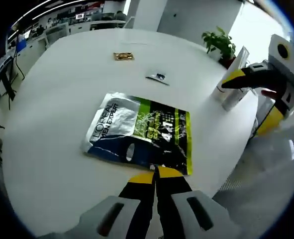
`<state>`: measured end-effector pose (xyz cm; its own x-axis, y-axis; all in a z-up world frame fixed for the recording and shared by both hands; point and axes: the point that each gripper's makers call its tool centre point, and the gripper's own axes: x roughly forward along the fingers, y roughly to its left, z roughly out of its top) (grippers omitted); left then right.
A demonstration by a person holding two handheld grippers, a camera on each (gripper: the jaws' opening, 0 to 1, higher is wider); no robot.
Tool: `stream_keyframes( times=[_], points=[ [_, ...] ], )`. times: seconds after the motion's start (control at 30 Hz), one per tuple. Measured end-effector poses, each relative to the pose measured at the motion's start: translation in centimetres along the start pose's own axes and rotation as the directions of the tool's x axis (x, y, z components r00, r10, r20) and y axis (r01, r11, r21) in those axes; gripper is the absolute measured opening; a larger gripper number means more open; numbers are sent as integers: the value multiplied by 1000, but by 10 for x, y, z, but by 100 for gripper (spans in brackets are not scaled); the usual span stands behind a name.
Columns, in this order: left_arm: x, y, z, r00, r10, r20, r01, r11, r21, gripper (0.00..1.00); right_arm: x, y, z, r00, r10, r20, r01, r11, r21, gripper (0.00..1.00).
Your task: Arrange the skincare products in the storage area until every visible bottle or jar stands upright without overlapping.
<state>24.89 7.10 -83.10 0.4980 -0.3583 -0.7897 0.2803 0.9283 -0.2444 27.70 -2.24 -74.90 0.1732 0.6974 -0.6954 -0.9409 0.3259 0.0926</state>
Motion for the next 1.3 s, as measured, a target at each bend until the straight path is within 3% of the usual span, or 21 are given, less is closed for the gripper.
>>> stream_keyframes(
  times=[0.07, 0.23, 0.33, 0.43, 0.5, 0.6, 0.7, 0.73, 0.93, 1.2, 1.3],
  points=[
    [-5, 2, 0, 1000, 26, 12, -25, 998, -51, 4, 17, -9, 7, 1000, 6, -21, -6, 1000, 5, 49],
    [-14, 11, -2, 996, 75, 41, -64, 975, -214, 7, 46, -24, -1, 996, 17, -82, -12, 998, 56, 45],
    [-14, 12, -1, 996, 66, 58, -47, 956, -290, 14, 55, -25, -9, 993, 27, -116, -20, 998, 61, 43],
    [-11, 14, 0, 997, 57, 57, -36, 947, -319, 18, 70, -34, -17, 988, 33, -149, -23, 997, 68, 43],
    [-9, 15, 1, 997, 50, 62, -25, 939, -343, 20, 69, -35, -19, 988, 35, -151, -23, 996, 82, 42],
    [-6, 11, 6, 995, 26, 100, 18, 910, -415, 21, 69, -32, -17, 988, 44, -148, -30, 995, 99, 40],
    [-2, 12, 14, 986, 11, 168, 84, 835, -544, 21, 77, -41, -13, 988, 49, -149, -34, 994, 103, 37],
    [-3, 10, 12, 987, 13, 162, 80, 828, -555, 21, 80, -45, -12, 987, 49, -150, -34, 994, 106, 36],
    [0, 16, 11, 987, 39, 156, 54, 835, -548, 19, 85, -42, -12, 986, 66, -153, -48, 992, 120, 29],
    [2, 15, 9, 987, 47, 156, 55, 806, -589, 14, 95, -46, -10, 987, 63, -145, -47, 993, 109, 14],
    [4, 17, 9, 986, 45, 159, 57, 808, -587, 13, 100, -50, -13, 988, 52, -148, -37, 994, 99, 9]
  ],
)
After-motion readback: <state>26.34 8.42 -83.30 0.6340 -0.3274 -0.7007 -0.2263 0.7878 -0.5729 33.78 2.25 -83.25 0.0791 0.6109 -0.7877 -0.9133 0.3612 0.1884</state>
